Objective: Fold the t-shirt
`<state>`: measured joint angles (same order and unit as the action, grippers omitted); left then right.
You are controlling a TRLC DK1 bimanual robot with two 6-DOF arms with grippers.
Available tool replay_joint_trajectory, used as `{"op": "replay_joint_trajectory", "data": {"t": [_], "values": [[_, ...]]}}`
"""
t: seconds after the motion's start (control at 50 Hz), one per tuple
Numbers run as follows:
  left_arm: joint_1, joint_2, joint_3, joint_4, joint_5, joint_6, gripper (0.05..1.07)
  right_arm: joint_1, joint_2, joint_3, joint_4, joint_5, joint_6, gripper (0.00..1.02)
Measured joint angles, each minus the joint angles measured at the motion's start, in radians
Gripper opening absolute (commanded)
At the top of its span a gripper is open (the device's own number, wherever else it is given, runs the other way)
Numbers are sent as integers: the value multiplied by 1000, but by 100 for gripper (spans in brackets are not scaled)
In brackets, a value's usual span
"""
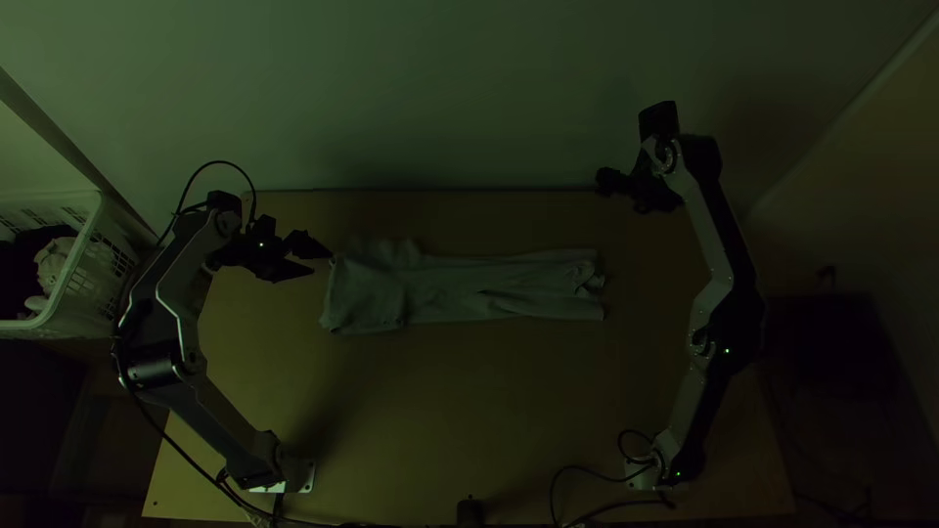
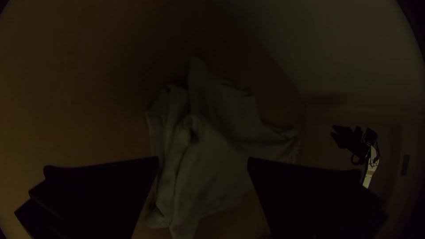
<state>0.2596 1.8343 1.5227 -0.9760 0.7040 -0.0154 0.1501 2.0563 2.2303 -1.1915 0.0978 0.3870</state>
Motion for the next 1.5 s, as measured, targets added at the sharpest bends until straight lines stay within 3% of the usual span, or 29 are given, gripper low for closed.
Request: {"op": "replay_joint_trajectory", "data": {"t": [0.44, 0.88, 1.14, 1.5], "values": [[121, -13, -216, 119, 44, 212, 103, 33, -237, -10, 29, -9, -23, 98], [113, 16, -289, 228, 72, 304, 103, 54, -344, -106, 29, -9, -49, 98], [5, 16, -296, 267, 77, 253, 103, 54, -348, -132, 28, -9, -52, 98], [-198, 2, -322, 422, 66, 23, 103, 66, -348, -150, 29, -9, -56, 98]]}}
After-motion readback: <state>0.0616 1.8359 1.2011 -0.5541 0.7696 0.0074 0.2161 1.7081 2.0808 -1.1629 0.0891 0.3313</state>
